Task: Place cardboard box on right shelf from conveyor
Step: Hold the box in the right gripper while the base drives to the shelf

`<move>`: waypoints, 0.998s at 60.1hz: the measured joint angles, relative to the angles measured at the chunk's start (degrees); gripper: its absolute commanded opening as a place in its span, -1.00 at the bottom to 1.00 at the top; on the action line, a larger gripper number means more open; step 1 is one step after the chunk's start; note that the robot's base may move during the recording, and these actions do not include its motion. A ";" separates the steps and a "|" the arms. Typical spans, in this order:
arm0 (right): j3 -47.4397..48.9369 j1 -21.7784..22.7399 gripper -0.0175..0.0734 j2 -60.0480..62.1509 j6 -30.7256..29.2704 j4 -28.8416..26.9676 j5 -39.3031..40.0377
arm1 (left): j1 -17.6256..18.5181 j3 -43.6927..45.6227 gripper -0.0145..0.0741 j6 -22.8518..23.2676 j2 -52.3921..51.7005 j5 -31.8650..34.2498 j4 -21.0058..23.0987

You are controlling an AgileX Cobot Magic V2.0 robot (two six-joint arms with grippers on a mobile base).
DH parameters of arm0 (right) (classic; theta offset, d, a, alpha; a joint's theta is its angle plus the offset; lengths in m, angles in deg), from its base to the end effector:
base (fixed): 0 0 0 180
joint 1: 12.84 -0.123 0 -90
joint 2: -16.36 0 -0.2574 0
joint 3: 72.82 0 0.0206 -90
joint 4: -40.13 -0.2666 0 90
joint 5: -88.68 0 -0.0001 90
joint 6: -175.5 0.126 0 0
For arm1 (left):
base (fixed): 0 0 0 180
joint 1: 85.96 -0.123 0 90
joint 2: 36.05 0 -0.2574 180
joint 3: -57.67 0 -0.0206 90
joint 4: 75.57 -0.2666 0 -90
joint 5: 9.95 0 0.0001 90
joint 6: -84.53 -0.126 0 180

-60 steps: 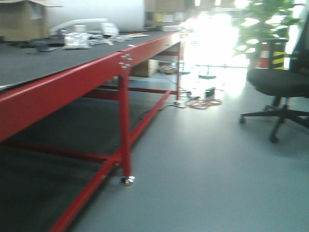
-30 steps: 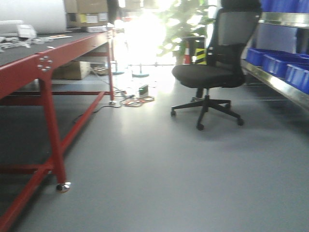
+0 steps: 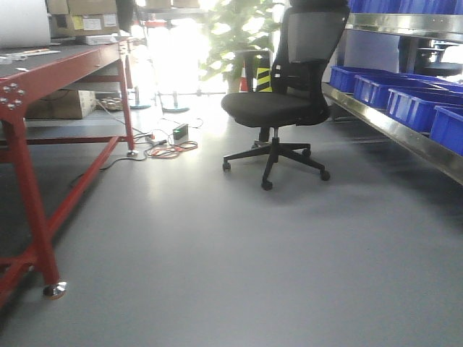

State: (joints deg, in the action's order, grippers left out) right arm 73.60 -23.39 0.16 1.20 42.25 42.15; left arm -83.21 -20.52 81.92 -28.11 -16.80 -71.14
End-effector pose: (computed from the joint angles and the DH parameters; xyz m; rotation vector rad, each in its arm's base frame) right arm 0.0677 0.0092 0.3688 -0.0724 1.6819 0.1717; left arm 0.1353 -0.0077 0.1905 0.0207 1.6227 -0.0685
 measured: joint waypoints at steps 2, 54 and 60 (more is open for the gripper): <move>0.00 0.00 -0.36 0.00 0.00 0.00 0.00 | 0.00 0.00 -0.93 0.00 0.00 0.00 0.00; 0.00 0.00 -0.36 0.00 0.00 0.00 0.00 | 0.00 0.00 -0.94 0.00 0.00 0.00 0.00; 0.00 0.00 -0.36 0.00 0.00 0.00 0.00 | 0.00 0.00 -0.94 0.00 0.00 0.00 0.00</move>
State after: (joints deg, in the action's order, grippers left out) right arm 73.60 -23.39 0.16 1.20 42.25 42.15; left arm -83.21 -20.52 81.92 -28.11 -16.80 -71.14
